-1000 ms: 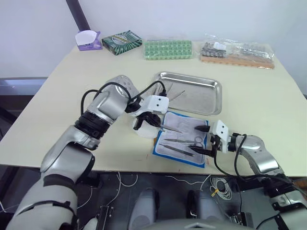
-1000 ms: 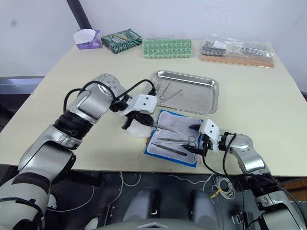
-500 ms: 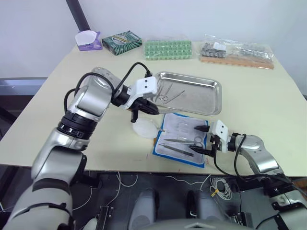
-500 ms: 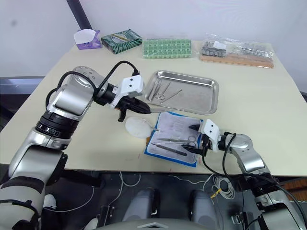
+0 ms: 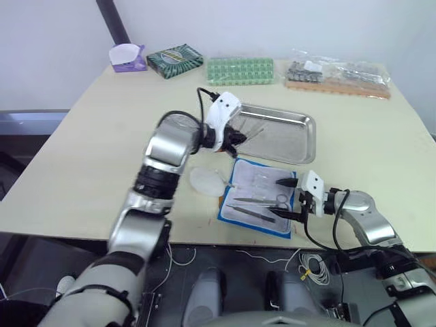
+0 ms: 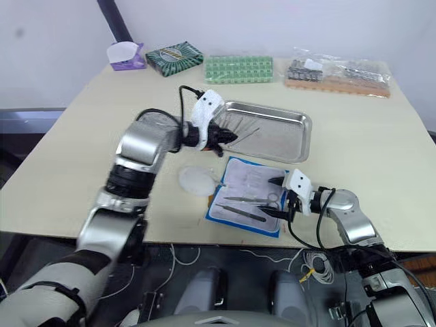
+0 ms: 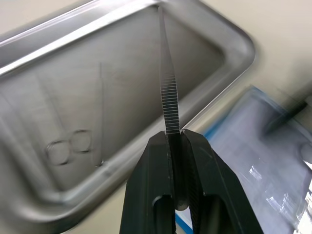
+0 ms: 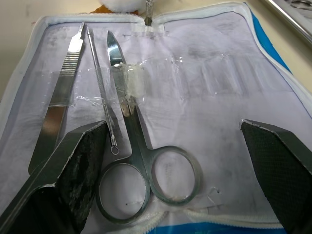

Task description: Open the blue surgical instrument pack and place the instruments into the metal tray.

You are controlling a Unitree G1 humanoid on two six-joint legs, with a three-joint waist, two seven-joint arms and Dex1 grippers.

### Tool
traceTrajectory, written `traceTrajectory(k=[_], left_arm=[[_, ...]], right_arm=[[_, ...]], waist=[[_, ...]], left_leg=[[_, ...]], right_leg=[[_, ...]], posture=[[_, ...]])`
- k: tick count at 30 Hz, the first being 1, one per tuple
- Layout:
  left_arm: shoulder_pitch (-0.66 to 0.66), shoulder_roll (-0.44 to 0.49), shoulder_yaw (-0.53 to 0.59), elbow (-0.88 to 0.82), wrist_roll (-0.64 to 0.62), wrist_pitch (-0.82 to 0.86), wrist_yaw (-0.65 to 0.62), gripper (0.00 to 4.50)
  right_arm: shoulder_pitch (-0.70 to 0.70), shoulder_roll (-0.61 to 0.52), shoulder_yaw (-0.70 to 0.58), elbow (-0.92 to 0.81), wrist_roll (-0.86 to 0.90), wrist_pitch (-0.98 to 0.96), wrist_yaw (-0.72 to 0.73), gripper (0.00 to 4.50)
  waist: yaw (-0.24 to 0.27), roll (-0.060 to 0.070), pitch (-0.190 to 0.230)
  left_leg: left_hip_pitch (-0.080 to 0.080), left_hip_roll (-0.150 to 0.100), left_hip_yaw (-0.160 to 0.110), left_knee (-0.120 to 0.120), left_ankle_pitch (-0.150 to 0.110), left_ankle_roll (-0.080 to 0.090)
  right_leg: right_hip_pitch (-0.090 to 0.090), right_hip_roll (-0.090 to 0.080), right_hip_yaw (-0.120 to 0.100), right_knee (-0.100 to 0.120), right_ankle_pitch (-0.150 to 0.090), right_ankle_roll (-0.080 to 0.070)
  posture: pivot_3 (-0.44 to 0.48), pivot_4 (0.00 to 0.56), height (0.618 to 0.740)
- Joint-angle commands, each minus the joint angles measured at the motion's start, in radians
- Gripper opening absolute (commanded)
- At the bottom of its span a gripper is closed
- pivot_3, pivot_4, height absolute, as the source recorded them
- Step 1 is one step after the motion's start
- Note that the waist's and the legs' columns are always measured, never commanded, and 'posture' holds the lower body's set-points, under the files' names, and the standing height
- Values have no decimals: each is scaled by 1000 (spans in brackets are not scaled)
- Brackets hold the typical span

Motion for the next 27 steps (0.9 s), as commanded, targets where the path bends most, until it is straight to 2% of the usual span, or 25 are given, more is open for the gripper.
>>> traceTrajectory(k=[1,6,13,18,27], left_arm=[[-61,-65,16,107,15,-55,124,42],[-142,-149,13,316,24,-163,232,42],[-227,-220,39,563,26,-293,342,42],[-259,-241,76,651,15,-330,391,42],[-269,-249,119,703,15,-336,447,42]], right_arm=[[60,-6,77,119,-95,60,-3,4500],[61,-6,75,122,-98,57,-1,4500],[65,-9,74,116,-101,60,-6,4500],[74,-12,74,105,-101,64,-9,4500],[75,-13,76,104,-101,67,-8,4500]], waist=[[-3,0,0],[-3,0,0],[-3,0,0],[-3,0,1],[-3,0,1]], left_leg=[[0,0,0,0,0,0],[0,-1,1,0,0,0],[0,-1,1,0,0,0],[0,-1,1,0,0,0],[0,-1,1,0,-1,-1]], right_leg=[[0,0,0,0,0,0],[-1,0,1,0,0,0],[-1,-1,1,0,0,0],[-1,-1,0,0,0,0],[-1,-1,0,0,0,0]], posture=[[0,150,740],[0,150,740],[0,150,740],[0,150,740],[0,150,740]])
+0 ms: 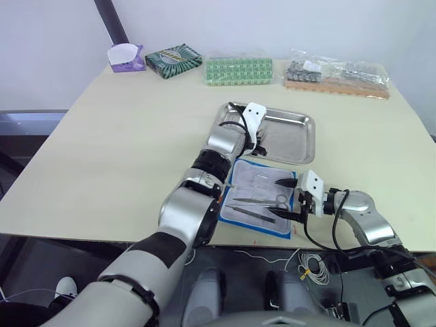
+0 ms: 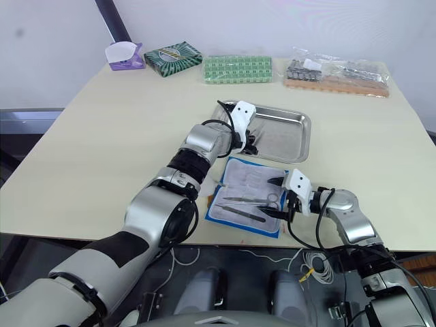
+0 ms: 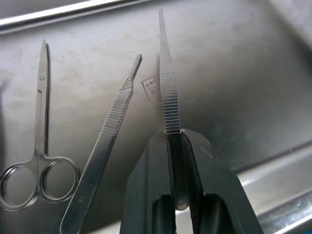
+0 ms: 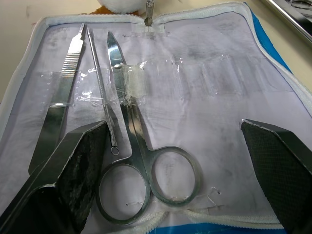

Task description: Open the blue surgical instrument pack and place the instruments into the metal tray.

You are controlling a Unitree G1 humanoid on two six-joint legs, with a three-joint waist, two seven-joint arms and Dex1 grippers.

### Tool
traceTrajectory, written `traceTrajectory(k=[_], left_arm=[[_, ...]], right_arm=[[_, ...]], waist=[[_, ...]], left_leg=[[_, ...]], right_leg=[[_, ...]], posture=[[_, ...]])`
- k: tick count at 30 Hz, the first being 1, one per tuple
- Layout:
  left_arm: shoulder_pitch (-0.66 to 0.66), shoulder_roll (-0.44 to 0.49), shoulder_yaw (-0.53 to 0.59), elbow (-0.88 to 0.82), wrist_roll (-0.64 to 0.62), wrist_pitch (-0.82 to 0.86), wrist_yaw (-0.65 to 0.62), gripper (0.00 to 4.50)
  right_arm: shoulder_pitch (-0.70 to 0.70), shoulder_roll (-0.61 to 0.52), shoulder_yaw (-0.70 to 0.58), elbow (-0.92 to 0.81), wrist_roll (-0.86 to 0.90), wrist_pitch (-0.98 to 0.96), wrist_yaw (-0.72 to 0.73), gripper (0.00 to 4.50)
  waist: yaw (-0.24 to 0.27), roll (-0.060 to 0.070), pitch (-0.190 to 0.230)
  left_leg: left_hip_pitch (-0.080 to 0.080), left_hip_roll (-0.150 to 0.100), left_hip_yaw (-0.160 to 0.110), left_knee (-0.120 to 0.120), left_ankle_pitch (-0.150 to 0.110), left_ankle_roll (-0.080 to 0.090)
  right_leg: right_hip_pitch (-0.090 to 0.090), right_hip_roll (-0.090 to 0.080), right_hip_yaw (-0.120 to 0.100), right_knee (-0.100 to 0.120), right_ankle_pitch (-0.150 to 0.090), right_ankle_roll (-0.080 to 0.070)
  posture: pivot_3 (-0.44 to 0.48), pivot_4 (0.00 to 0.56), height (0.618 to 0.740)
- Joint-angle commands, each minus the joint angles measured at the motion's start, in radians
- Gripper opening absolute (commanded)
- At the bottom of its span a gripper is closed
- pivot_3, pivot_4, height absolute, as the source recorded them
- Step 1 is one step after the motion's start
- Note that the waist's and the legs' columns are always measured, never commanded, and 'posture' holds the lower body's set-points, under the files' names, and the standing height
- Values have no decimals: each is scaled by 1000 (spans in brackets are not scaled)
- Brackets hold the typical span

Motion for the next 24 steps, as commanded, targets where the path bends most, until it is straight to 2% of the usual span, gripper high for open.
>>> traceTrajectory(k=[1,22,24], left_arm=[[-30,-1,15,9,-8,-27,12,42],[-34,8,17,76,0,-67,-1,42],[-28,4,14,62,-1,-62,-4,874]], right_arm=[[73,-19,77,105,-101,70,-10,4500],[78,-20,77,98,-100,77,-12,4500],[78,-20,77,98,-101,76,-12,4500]], waist=[[0,0,0],[0,0,0],[0,0,0]], left_leg=[[0,0,0,0,0,0],[0,0,0,0,-2,-3],[0,0,0,0,-2,-3]], right_leg=[[0,0,0,0,0,0],[0,0,0,0,0,0],[0,0,0,0,0,0]], posture=[[0,150,740],[0,150,740],[0,150,740]])
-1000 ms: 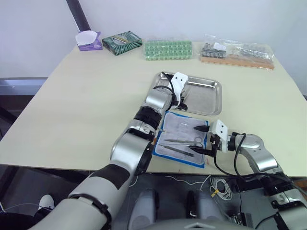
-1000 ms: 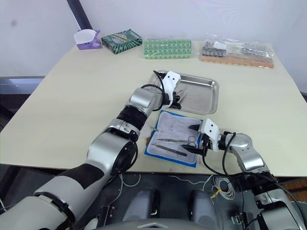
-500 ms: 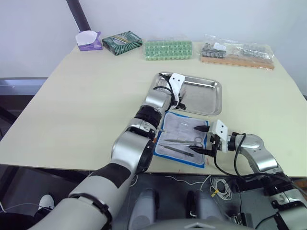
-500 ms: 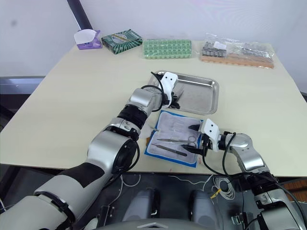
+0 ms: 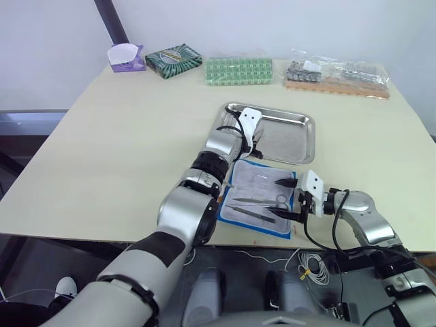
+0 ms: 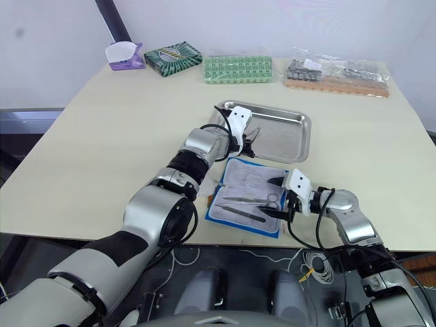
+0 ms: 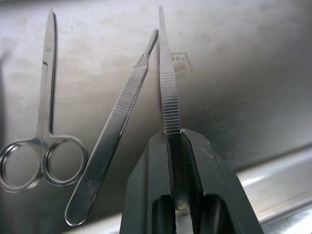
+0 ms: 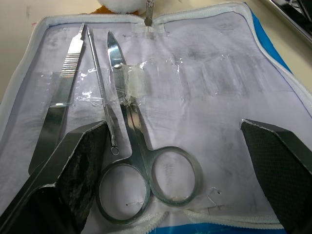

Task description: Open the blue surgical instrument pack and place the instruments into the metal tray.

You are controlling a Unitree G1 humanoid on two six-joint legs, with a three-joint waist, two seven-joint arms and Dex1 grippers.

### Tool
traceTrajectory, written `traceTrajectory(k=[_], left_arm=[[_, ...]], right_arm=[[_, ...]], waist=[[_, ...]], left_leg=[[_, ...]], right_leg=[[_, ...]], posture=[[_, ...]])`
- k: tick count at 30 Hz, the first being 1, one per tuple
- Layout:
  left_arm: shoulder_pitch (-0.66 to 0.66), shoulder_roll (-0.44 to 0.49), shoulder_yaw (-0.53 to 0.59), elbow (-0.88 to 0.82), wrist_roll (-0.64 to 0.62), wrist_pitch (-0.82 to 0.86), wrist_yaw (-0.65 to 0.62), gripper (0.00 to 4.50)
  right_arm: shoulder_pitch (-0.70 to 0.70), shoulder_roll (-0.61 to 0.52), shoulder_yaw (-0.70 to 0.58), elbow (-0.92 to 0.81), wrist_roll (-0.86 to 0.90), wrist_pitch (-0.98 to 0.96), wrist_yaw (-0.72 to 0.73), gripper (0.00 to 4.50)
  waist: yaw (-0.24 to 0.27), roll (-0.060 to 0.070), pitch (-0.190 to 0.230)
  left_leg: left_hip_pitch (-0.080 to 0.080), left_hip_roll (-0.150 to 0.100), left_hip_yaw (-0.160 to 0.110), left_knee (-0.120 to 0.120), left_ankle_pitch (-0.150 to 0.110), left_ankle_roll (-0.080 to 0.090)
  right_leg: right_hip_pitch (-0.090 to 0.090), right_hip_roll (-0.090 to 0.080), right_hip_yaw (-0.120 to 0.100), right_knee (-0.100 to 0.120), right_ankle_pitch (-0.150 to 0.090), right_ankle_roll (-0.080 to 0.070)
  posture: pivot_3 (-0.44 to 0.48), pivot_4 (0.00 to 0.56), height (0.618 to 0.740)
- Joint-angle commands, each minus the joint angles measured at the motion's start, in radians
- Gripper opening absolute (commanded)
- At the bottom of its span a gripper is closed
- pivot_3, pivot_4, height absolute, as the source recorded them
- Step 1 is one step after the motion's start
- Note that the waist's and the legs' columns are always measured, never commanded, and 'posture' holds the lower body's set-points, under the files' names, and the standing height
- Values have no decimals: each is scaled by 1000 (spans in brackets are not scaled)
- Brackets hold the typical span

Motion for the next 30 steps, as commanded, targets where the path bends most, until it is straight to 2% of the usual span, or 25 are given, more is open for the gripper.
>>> traceTrajectory(k=[1,2,9,15,17,19,20,21,26,30], left_arm=[[-24,-7,1,-30,-6,-10,-9,1170],[-21,-10,4,-43,-10,-6,-7,1647],[19,6,22,-208,-49,95,-32,1647],[127,41,-2,-519,-96,188,-100,1647],[185,68,-34,-663,-131,197,-176,1647],[311,153,-94,-870,-181,181,-314,1647],[390,197,-123,-958,-199,97,-398,1647],[445,245,-147,-1026,-212,86,-447,1647],[602,355,-126,-1134,-272,-26,-570,1647],[677,460,-96,-1139,-350,-111,-743,1647]], right_arm=[[77,-20,77,99,-101,74,-12,4500],[77,-20,77,99,-101,74,-12,4500],[70,-21,74,105,-100,72,-10,4500],[67,-22,71,106,-98,69,-8,4500],[67,-21,68,105,-95,67,-7,4500],[67,-21,63,105,-90,61,-5,4500],[67,-21,63,104,-90,58,-4,4500],[67,-22,62,103,-88,56,-3,4500],[67,-24,58,105,-85,52,1,4500],[72,-25,53,102,-83,48,5,4500]], waist=[[0,0,0],[0,0,0],[0,0,0],[-1,0,0],[-1,1,0],[-4,2,0],[-9,5,-2],[-12,7,-3],[-4,7,-3],[1,8,-3]], left_leg=[[0,0,0,0,0,0],[0,0,0,0,0,0],[0,0,0,0,0,0],[0,0,0,0,0,-1],[0,0,0,0,0,-1],[0,0,0,0,0,-1],[0,0,1,-1,-1,-1],[0,0,1,-1,-1,-2],[0,1,0,1,-2,-3],[0,3,1,1,-2,-4]], right_leg=[[0,0,0,0,0,0],[0,0,0,0,0,0],[0,0,0,0,0,0],[0,0,0,0,0,0],[0,0,0,0,0,0],[0,0,0,0,0,-1],[0,-1,1,0,0,-1],[0,-1,1,0,0,-1],[0,-1,1,-1,0,-1],[0,-1,1,-1,0,-1]], posture=[[0,150,740],[0,150,740],[0,150,740],[0,150,740],[0,150,740],[0,150,740],[0,150,740],[0,150,740],[0,150,740],[0,150,740]])
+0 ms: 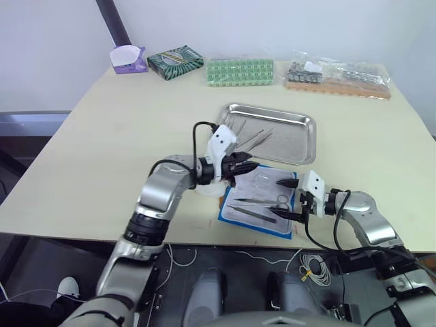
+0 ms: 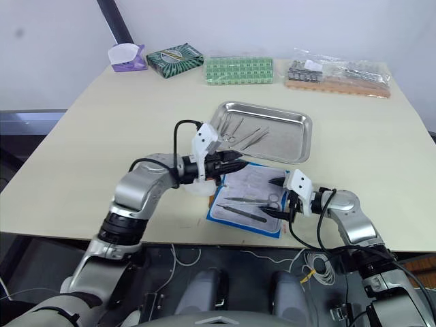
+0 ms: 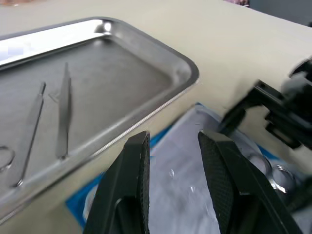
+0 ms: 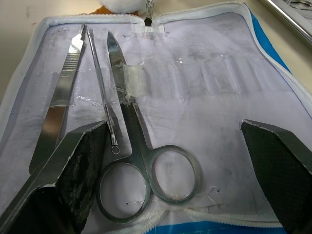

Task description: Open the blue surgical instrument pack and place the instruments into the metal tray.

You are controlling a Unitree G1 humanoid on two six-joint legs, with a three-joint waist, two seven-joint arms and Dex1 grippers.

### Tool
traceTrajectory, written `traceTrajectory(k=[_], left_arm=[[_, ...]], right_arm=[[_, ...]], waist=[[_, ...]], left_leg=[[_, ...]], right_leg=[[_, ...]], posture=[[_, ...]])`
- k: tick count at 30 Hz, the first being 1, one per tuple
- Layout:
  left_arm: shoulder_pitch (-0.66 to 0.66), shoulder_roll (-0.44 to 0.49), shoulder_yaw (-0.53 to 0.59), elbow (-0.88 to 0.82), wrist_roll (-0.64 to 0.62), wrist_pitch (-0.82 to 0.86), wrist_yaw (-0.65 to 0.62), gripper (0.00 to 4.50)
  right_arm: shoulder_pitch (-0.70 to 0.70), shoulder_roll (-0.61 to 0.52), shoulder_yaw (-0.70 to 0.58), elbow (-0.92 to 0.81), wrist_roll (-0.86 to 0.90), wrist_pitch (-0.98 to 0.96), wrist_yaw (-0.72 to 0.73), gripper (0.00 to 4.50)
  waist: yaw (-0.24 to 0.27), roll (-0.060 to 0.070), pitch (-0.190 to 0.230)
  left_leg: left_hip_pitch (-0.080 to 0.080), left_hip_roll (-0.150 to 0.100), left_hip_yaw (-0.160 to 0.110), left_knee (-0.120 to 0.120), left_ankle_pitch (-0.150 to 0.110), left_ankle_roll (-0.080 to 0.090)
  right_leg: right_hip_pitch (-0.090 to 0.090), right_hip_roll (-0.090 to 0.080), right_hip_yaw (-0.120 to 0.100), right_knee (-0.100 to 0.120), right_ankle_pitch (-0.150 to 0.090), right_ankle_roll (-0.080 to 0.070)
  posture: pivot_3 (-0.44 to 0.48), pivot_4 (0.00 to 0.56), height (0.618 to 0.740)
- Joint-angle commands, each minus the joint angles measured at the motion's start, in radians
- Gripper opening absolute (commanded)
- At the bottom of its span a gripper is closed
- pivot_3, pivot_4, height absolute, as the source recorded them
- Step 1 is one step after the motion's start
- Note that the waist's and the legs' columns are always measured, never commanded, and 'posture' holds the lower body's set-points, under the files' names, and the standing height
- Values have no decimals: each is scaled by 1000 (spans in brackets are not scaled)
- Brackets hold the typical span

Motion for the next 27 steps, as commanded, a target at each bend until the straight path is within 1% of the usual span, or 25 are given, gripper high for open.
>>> traceTrajectory(k=[1,2,4,5,6,7,9,10,11,15,21,23,24,27], left_arm=[[23,55,47,-33,-86,-56,-124,1647],[41,71,67,-25,-102,-95,-153,1647],[76,124,113,-10,-169,-108,-257,1647],[89,154,129,0,-193,-118,-309,2187],[96,184,142,14,-210,-127,-353,2363],[101,202,148,24,-218,-138,-378,2986],[113,262,166,60,-227,-189,-468,3812],[117,287,174,74,-230,-213,-507,4181],[117,308,181,88,-233,-228,-537,4371],[90,357,186,138,-230,-276,-611,4371],[38,349,150,191,-204,-331,-641,4371],[16,336,130,215,-190,-353,-649,4371],[2,323,117,230,-184,-363,-652,4371],[-45,266,76,293,-160,-401,-657,4371]], right_arm=[[66,-21,60,101,-83,49,4,4500],[67,-21,60,100,-83,49,5,4500],[70,-20,55,95,-79,48,8,4500],[72,-21,54,93,-78,47,9,4500],[74,-22,52,90,-76,46,11,4500],[76,-24,51,88,-76,45,12,4500],[80,-26,44,78,-68,44,18,4500],[82,-28,42,74,-67,43,21,4500],[85,-30,39,71,-65,42,24,4500],[97,-37,19,55,-49,25,34,4500],[133,-63,-47,-49,17,16,54,4500],[156,-82,-87,-128,61,47,54,4500],[177,-101,-116,-186,88,68,50,4500],[285,-200,-254,-431,196,166,37,4500]], waist=[[1,0,0],[1,0,0],[0,0,0],[0,1,1],[0,1,1],[0,1,1],[3,1,1],[4,1,1],[3,2,1],[5,3,2],[9,5,5],[8,5,5],[9,5,5],[25,10,10]], left_leg=[[0,0,0,0,0,0],[0,1,0,0,0,0],[0,1,0,0,0,0],[0,1,0,0,0,0],[0,1,0,-1,0,0],[-1,1,0,-1,0,0],[-1,1,0,-1,0,0],[-1,1,0,-1,0,0],[-1,1,0,-1,0,0],[-2,1,0,-1,0,0],[-6,0,0,-2,-1,-1],[-9,-1,0,-2,-1,-1],[-13,-1,-1,-2,1,3],[-17,-6,0,-1,2,3]], right_leg=[[0,0,0,0,0,0],[0,0,0,0,0,0],[0,0,0,0,0,0],[0,0,0,0,0,0],[-1,0,0,0,0,0],[-1,0,0,0,0,0],[-1,0,-1,0,0,0],[-1,0,-1,0,0,0],[-1,-1,-1,-1,0,0],[-1,-2,-1,-2,0,0],[-3,-3,-2,-5,0,0],[-6,-2,-2,-5,0,0],[-9,-2,-3,-5,0,0],[-11,-1,-3,-5,0,0]], posture=[[0,150,740],[0,150,740],[0,150,740],[0,150,740],[0,150,740],[0,150,740],[0,150,740],[0,150,740],[0,150,740],[0,150,740],[0,150,740],[0,150,740],[0,150,740],[0,150,740]])
